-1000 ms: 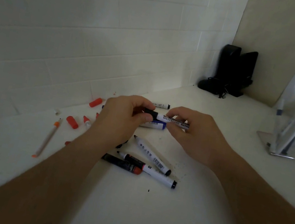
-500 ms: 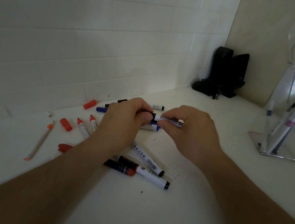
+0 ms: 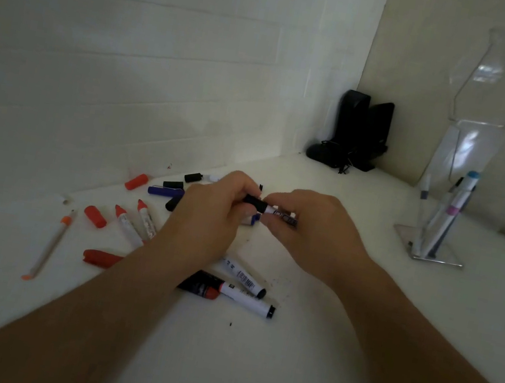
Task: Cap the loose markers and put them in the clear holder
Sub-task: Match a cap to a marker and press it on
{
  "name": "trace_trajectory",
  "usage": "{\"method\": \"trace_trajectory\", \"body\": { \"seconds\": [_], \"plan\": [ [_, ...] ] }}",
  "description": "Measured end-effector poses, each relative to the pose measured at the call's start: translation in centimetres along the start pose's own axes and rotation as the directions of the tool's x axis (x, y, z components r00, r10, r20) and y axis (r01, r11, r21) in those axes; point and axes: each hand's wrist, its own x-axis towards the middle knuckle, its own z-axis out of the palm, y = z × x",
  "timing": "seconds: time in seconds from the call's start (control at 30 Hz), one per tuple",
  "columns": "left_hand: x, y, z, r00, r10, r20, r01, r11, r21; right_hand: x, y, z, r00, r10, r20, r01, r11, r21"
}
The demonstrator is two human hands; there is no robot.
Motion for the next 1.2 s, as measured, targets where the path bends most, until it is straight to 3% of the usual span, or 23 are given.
{"method": "trace_trajectory", "body": {
  "seconds": [0.17, 0.27, 0.33, 0.4, 0.47, 0.53, 0.67, 0.8, 0.9, 1.07, 1.2],
  "plan": [
    [-0.7, 1.7, 0.0, 0.998, 0.031, -0.058, -0.039, 0.987, -0.154, -0.5, -1.0, -3.6, 0.998, -0.057, 0.027, 0.059, 0.995, -0.086],
    [-1.7, 3.4, 0.1, 0.982, 0.19, 0.017, -0.185, 0.969, -0.166, -2.3, 0.1, -7.0, 0.991, -0.137, 0.002, 0.134, 0.963, -0.233],
    [-2.6, 4.5, 0.1, 0.945, 0.3, 0.127, -0.275, 0.944, -0.182, -3.7, 1.5, -9.6, 0.988, -0.12, -0.098, 0.094, 0.966, -0.242],
    [-3.2, 5.2, 0.6, 0.898, 0.39, 0.203, -0.363, 0.918, -0.16, -4.5, 2.7, -12.6, 0.957, -0.037, -0.289, -0.02, 0.981, -0.191],
    [-3.1, 5.3, 1.3, 0.873, 0.452, 0.185, -0.437, 0.892, -0.118, -4.8, 3.9, -15.5, 0.869, 0.102, -0.485, -0.154, 0.986, -0.068],
    [-2.8, 4.8, 2.0, 0.866, 0.477, 0.152, -0.471, 0.879, -0.073, -4.9, 5.3, -17.4, 0.797, 0.203, -0.569, -0.26, 0.965, -0.02],
    [-2.7, 3.5, 3.0, 0.869, 0.474, 0.139, -0.473, 0.88, -0.044, -5.2, 7.6, -17.6, 0.8, 0.209, -0.562, -0.326, 0.938, -0.115],
    [-2.7, 3.1, 3.1, 0.885, 0.446, 0.137, -0.445, 0.895, -0.036, -4.8, 9.5, -16.6, 0.767, 0.385, -0.513, -0.468, 0.883, -0.038],
    [-2.7, 3.2, 3.3, 0.882, 0.45, 0.144, -0.449, 0.893, -0.042, -4.5, 10.9, -15.5, 0.794, 0.424, -0.436, -0.529, 0.835, -0.15],
    [-2.7, 3.2, 3.3, 0.88, 0.453, 0.141, -0.452, 0.891, -0.038, -4.4, 12.4, -14.2, 0.825, 0.379, -0.419, -0.51, 0.82, -0.261],
    [-2.6, 3.3, 3.3, 0.877, 0.461, 0.135, -0.458, 0.887, -0.058, -4.8, 12.2, -13.7, 0.818, 0.424, -0.388, -0.532, 0.814, -0.233]
  ]
}}
